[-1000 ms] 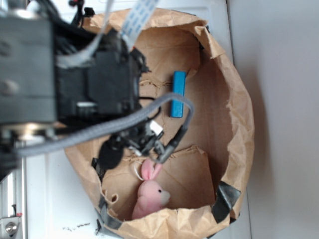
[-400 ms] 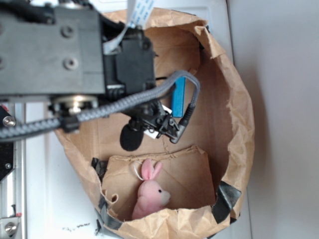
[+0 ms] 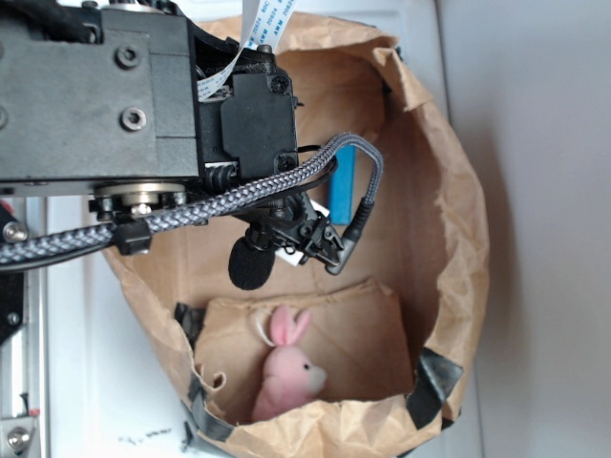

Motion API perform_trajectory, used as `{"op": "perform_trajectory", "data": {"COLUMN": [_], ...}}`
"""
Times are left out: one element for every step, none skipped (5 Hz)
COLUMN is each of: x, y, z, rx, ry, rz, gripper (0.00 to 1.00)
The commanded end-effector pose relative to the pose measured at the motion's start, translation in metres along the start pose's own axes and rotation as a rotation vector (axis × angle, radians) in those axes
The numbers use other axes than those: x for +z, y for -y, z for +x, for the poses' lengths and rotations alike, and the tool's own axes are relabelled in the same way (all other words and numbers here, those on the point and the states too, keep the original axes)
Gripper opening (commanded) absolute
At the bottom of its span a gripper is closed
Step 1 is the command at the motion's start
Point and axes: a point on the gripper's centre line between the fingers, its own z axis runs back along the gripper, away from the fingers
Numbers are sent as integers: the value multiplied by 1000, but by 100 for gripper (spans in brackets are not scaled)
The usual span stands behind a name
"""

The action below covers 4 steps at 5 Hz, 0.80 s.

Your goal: Grab the blue block.

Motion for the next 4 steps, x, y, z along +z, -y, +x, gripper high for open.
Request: {"op": "perform_trajectory", "data": {"x": [-38,-53,-67,-80], "y": [13,14,17,22], "z": [28,33,33,36], "rx": [35,28,4,4], "ry": [16,18,16,14], "rz": [11,14,-10,-11], "gripper": [100,100,100,100]}}
